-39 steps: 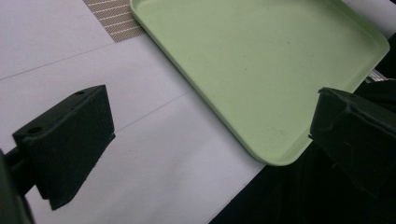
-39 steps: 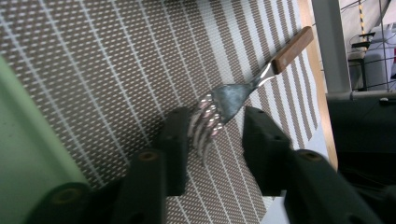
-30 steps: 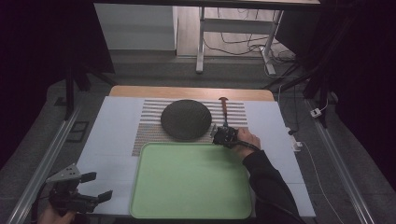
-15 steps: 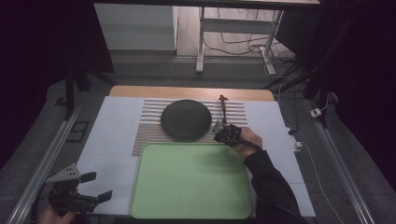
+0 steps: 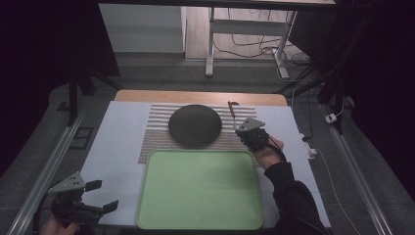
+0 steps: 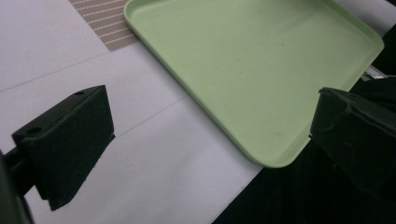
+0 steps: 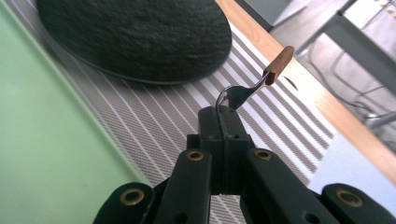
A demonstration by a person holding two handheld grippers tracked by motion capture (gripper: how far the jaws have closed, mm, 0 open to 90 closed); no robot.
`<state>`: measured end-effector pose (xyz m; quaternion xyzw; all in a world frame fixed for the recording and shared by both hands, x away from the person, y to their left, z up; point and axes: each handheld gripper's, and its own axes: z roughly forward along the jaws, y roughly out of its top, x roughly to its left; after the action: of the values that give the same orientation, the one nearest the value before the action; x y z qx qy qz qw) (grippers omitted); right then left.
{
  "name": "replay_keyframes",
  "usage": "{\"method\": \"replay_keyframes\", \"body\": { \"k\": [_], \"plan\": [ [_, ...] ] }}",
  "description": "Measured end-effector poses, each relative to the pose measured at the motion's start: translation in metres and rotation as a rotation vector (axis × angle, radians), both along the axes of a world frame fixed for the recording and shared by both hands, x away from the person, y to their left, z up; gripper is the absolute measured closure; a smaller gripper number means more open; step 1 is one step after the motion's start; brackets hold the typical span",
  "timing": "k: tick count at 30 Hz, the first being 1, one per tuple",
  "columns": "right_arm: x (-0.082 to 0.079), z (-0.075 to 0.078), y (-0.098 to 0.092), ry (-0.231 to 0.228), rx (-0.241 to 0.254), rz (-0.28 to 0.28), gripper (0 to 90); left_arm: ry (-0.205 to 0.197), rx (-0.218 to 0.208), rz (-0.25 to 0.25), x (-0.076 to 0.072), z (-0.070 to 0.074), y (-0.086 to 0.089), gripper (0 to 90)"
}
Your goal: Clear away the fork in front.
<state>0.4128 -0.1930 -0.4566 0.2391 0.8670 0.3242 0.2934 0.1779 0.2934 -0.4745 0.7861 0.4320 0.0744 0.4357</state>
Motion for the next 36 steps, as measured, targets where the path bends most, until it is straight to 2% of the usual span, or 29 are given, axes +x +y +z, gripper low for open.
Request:
{"method": "replay_keyframes", "body": {
  "k": [1, 6, 9, 14, 21, 23, 27, 32, 36],
  "plan": [
    [-0.002, 0.002, -0.003, 0.017, 0.044, 0.004, 90.0, -0.003, -0.001, -0.003, 0.000, 0.000, 0.000, 0.0],
    [-0.010, 0.010, -0.012, 0.078, 0.163, 0.045, 90.0, -0.021, -0.026, -0.031, 0.005, 0.003, -0.002, 0.0],
    [-0.018, 0.014, -0.015, 0.105, 0.207, 0.075, 90.0, -0.020, -0.024, -0.058, 0.009, 0.004, -0.007, 0.0],
    [-0.034, 0.020, -0.019, 0.144, 0.275, 0.127, 90.0, -0.047, -0.009, -0.113, 0.016, 0.005, -0.021, 0.0],
    [-0.055, 0.025, -0.020, 0.177, 0.307, 0.195, 90.0, -0.059, -0.036, -0.145, 0.029, 0.006, -0.030, 0.0],
    [-0.061, 0.026, -0.020, 0.186, 0.315, 0.215, 90.0, -0.046, -0.042, -0.150, 0.034, 0.007, -0.033, 0.0],
    [-0.074, 0.028, -0.020, 0.207, 0.331, 0.254, 90.0, -0.050, -0.033, -0.177, 0.043, 0.008, -0.044, 0.0],
    [-0.089, 0.029, -0.021, 0.232, 0.339, 0.293, 90.0, -0.048, -0.010, -0.228, 0.055, 0.011, -0.061, 0.0],
    [-0.102, 0.028, -0.022, 0.263, 0.366, 0.342, 90.0, -0.064, 0.048, -0.273, 0.066, 0.012, -0.075, 0.0]
  ]
}}
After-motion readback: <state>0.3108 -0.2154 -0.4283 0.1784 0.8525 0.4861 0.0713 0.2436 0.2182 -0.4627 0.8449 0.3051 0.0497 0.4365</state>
